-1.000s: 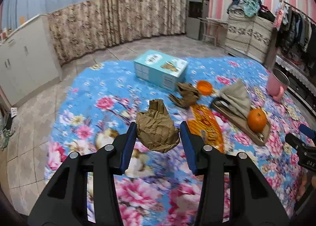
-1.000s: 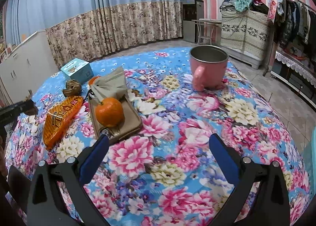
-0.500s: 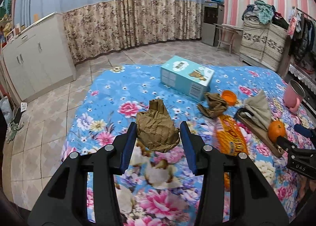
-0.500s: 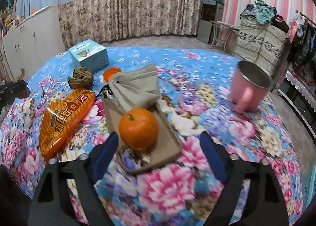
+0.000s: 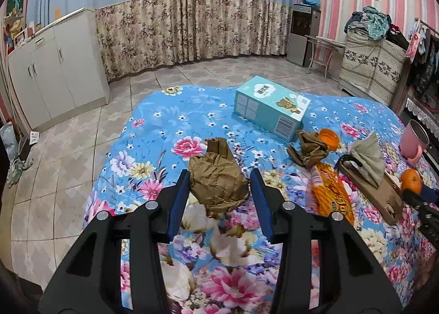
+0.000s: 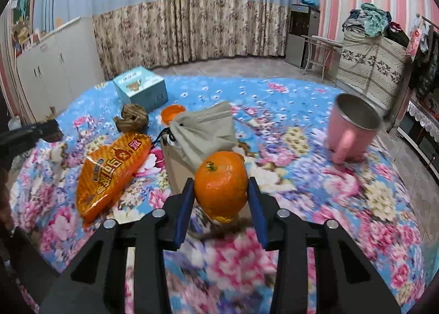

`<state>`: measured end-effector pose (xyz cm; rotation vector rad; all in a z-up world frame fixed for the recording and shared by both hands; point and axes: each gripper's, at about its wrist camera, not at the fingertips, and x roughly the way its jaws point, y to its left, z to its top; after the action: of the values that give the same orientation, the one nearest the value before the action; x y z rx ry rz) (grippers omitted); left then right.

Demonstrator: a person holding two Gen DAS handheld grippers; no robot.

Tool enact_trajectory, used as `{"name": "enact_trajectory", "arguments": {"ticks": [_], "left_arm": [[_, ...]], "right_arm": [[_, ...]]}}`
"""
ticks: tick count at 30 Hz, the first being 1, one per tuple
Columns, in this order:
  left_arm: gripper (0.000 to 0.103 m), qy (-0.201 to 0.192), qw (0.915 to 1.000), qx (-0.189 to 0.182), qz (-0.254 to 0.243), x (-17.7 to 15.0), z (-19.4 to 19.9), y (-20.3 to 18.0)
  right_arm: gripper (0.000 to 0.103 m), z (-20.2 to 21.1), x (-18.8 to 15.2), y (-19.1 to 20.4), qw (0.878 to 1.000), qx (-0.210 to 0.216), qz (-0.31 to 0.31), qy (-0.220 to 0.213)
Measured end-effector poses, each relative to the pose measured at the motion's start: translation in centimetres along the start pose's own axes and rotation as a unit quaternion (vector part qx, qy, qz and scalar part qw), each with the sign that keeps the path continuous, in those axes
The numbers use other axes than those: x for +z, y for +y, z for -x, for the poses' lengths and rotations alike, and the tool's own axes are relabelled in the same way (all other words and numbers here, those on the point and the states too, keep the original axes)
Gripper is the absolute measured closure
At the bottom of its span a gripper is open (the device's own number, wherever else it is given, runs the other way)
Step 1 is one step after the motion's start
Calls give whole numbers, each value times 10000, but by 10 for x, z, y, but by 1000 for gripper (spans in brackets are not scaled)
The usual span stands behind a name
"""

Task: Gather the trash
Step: 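Grasp the orange on the tray with the right gripper while the left holds the paper bag, then carry the paper bag and orange over the light blue basket with both grippers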

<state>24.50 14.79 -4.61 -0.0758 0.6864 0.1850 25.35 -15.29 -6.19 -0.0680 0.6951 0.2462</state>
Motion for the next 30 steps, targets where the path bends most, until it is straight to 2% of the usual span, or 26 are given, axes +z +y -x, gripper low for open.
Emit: {"name": "enact_trajectory", "arguments": {"ticks": [8,13,18,23,30], "left_arm": [[59,-168,9983,-210,-513,-13,22,-40],[59,-290,9971,-505,-480,-17,45,-65],[59,-642,9927,-684,-760,-13,75,-117],[59,-684,9856,-1356,-739,-6,94,-183],[59,-735,9663,-2187,-1142,-17,123,-296]], "right_arm": [[64,65,-13,-53,9989,-136,-437,-112],[64,120,-24,-101,9957,-470,-684,-408],[64,171,-42,-160,9875,-897,-1108,-670],[64,214,-67,-218,9756,-1470,-1406,-827],[64,261,-103,-285,9559,-2037,-1861,-1010]]}}
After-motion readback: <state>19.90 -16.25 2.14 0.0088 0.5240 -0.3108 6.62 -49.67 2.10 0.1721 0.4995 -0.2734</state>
